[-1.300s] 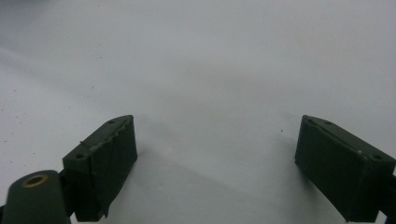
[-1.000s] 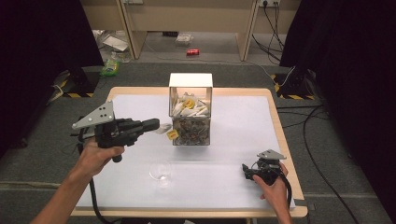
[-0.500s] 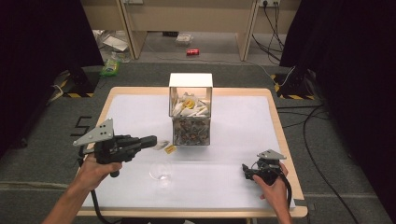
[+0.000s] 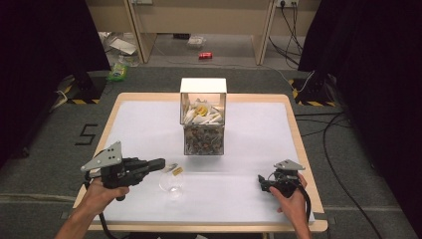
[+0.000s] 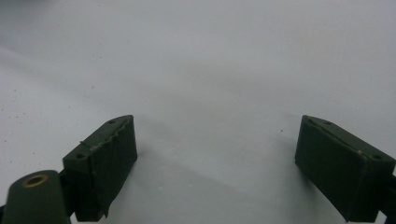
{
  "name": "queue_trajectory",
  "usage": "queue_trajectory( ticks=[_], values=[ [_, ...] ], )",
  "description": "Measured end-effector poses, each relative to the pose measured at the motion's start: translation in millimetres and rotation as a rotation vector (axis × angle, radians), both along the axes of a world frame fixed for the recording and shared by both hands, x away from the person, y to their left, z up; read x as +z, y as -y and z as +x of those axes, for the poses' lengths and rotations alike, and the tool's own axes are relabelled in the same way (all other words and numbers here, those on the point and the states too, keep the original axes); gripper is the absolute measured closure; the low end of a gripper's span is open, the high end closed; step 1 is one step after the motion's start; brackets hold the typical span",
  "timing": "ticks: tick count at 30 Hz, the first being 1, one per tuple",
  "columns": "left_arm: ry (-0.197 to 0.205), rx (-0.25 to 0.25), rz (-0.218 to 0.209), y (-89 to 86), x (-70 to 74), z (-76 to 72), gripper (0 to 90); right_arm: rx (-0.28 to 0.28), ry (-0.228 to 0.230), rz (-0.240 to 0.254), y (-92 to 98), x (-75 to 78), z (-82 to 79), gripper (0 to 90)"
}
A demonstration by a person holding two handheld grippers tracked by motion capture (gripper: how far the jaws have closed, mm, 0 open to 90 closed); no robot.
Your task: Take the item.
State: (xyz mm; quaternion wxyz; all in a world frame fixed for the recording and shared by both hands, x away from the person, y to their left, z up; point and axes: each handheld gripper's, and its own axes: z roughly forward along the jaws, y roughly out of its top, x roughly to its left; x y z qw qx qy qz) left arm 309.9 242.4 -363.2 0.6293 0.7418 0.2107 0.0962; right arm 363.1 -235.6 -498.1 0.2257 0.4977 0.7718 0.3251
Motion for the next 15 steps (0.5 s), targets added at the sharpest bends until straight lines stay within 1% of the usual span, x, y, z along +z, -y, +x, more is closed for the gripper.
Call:
queue_trajectory(
  ticks=[3,5,15],
  values=[
    [0.000,0.003,0.003,-0.6,-3.7,-2.5,89.2,0.000,0.000,0.000,0.0,0.0,0.0,13.3],
    [-0.002,0.006,-0.003,-1.3,-6.1,-4.1,89.2,0.000,0.000,0.000,0.0,0.0,0.0,13.4],
    [-0.028,0.015,0.009,-5.8,-20.2,-8.7,89.2,-0.001,-0.001,0.001,-0.2,0.0,-0.2,13.4]
  ],
)
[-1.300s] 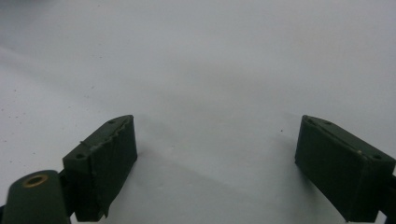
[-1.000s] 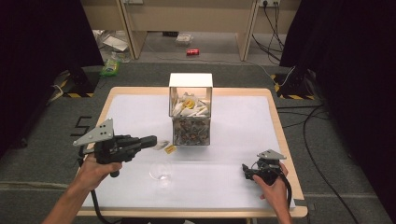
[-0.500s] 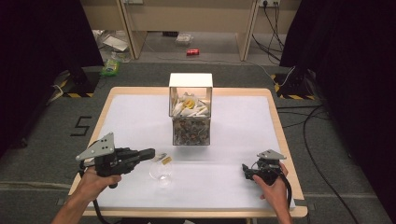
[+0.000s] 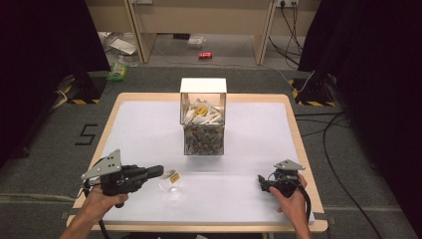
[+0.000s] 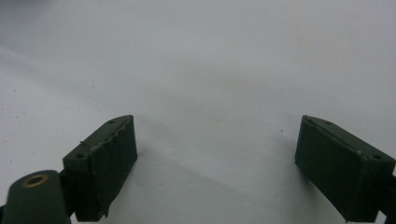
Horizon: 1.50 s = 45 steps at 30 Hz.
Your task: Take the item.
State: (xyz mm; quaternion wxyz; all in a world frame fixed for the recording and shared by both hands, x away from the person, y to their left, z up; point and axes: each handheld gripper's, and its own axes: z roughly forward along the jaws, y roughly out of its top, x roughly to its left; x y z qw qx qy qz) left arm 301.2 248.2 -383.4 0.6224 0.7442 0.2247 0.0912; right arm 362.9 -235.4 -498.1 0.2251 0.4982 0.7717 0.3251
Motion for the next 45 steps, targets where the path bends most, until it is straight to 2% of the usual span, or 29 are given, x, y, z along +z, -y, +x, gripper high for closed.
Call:
queue_trajectory(
  ticks=[10,17,31,45],
  values=[
    [-0.051,0.011,0.022,-1.3,-19.9,2.8,89.1,-0.002,-0.001,0.001,-0.1,0.0,-0.2,13.4],
    [-0.070,0.012,0.033,2.1,-28.3,5.7,89.1,0.001,0.001,0.000,0.0,0.0,0.0,13.4],
    [-0.082,0.034,0.057,9.8,-42.6,9.2,89.1,-0.002,0.000,0.002,-0.2,0.0,-0.2,13.5],
    [-0.067,0.046,0.094,17.8,-46.8,10.0,88.8,0.001,0.002,0.000,0.0,0.0,0.0,13.5]
  ],
)
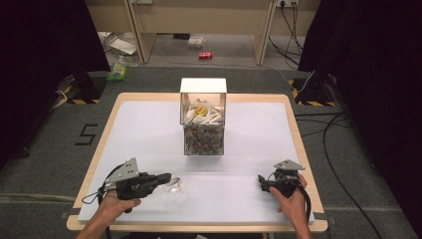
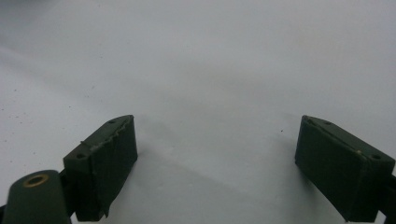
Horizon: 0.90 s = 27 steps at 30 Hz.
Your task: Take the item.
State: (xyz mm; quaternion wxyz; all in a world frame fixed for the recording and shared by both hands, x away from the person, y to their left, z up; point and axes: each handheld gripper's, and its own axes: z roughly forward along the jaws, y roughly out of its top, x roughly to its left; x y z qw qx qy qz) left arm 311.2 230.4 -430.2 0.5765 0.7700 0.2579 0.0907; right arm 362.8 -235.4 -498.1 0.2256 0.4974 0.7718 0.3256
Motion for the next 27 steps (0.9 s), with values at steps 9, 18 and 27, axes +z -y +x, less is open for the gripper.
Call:
queue_trajectory(
  ticks=[9,18,27],
  values=[
    [0.007,-0.001,0.024,3.0,-1.0,-0.4,86.1,0.000,0.000,0.000,0.1,0.0,0.0,13.5],
    [0.025,-0.002,0.021,5.0,2.5,-0.7,67.4,0.000,0.000,0.000,0.2,0.0,0.1,13.5],
    [0.005,0.018,0.033,3.2,7.9,0.7,40.0,-0.001,-0.001,0.000,0.1,0.1,0.0,13.5]
  ],
)
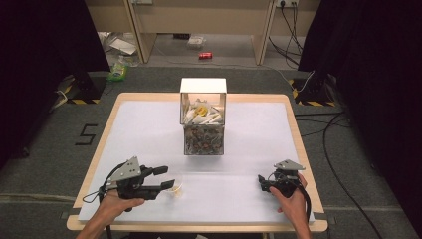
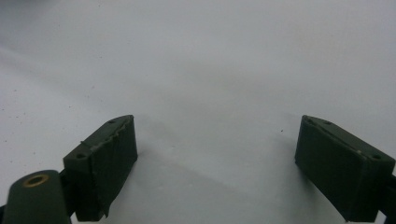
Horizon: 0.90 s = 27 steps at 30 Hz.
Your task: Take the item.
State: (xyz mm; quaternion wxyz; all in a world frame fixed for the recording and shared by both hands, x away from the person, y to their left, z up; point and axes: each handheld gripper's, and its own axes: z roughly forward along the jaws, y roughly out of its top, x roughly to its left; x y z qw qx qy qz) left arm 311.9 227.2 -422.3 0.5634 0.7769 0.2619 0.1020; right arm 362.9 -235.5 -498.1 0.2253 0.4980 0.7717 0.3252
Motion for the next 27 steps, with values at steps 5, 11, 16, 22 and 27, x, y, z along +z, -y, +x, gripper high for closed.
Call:
queue_trajectory(
  ticks=[5,11,16,22,27],
  values=[
    [0.008,0.021,0.011,-3.2,3.4,0.5,28.1,0.001,0.001,-0.001,0.1,0.0,0.1,13.5],
    [0.007,0.046,0.021,-8.4,4.1,4.4,15.5,0.000,0.000,0.001,-0.1,-0.1,0.0,13.5],
    [0.004,0.086,0.008,-19.2,5.8,9.3,14.7,-0.001,0.000,0.001,-0.2,0.0,-0.1,13.5],
    [-0.001,0.134,-0.003,-34.0,4.4,15.8,14.7,-0.002,-0.001,0.002,-0.2,0.0,-0.1,13.5],
    [-0.013,0.173,-0.010,-44.8,0.7,21.5,14.6,0.000,0.000,0.001,-0.1,-0.1,0.0,13.5]
  ],
)
